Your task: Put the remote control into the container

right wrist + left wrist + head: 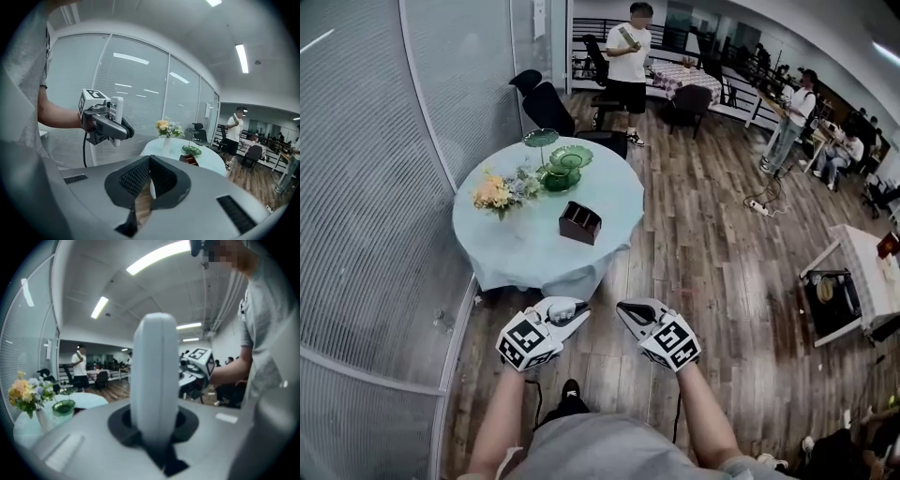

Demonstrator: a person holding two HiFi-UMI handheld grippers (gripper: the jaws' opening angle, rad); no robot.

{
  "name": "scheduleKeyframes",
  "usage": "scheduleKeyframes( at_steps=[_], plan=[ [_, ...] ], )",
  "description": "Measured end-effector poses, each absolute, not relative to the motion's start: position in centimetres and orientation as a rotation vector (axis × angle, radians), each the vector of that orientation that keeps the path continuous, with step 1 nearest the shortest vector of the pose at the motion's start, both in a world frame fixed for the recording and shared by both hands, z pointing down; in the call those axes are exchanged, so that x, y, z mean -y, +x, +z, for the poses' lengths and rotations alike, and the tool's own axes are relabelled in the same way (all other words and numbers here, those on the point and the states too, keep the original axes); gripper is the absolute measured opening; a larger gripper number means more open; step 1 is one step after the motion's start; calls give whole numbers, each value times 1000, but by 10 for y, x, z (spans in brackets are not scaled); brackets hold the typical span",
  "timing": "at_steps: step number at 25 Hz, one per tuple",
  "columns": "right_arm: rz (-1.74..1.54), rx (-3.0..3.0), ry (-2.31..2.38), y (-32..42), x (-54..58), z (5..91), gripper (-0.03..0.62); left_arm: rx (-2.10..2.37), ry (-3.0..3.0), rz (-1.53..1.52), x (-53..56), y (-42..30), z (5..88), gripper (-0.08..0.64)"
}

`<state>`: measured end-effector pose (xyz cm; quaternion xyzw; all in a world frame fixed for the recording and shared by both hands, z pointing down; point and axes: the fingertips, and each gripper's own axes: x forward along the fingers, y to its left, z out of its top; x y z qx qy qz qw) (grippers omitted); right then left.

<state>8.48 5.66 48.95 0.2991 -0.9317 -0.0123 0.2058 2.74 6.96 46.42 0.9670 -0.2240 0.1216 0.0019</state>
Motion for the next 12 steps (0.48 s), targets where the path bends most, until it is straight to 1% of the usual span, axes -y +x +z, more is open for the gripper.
scheduleKeyframes(
  at_steps=[12],
  plan=[
    [-8, 2562, 908, 52, 12, 498, 18, 654, 3025, 386, 2, -16, 473, 41]
  ],
)
